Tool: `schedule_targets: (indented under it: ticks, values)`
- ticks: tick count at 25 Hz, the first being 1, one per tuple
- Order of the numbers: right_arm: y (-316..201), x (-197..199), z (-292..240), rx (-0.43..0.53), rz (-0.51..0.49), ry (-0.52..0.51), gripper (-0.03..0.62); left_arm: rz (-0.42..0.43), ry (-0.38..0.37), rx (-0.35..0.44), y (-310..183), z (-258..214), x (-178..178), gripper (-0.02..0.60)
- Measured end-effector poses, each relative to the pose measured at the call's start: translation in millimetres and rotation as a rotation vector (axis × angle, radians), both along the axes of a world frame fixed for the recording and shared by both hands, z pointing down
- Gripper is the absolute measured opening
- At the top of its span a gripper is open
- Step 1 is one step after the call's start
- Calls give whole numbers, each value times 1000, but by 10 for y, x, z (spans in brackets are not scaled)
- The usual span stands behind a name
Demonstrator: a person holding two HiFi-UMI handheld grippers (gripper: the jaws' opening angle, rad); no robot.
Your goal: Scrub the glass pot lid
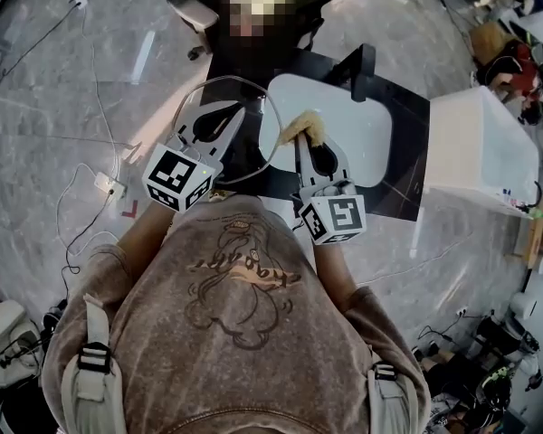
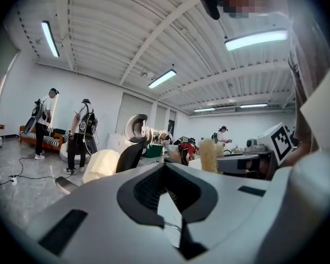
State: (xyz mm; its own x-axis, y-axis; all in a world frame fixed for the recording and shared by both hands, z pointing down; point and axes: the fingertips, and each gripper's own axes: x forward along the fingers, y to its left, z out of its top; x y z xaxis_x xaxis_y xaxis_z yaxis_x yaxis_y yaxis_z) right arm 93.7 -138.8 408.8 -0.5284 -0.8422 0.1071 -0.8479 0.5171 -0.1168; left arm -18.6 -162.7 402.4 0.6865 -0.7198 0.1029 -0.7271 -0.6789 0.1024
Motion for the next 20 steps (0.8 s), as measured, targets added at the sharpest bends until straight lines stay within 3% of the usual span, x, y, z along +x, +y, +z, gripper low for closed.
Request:
schedule_targets:
  ticks: [12, 20]
  values:
    - [-10, 58, 18, 9, 17, 5, 41, -31, 68, -5, 24, -64, -112, 17]
    - [-28, 20, 64, -12, 5, 4, 41, -35, 54, -17, 23, -42, -94, 17]
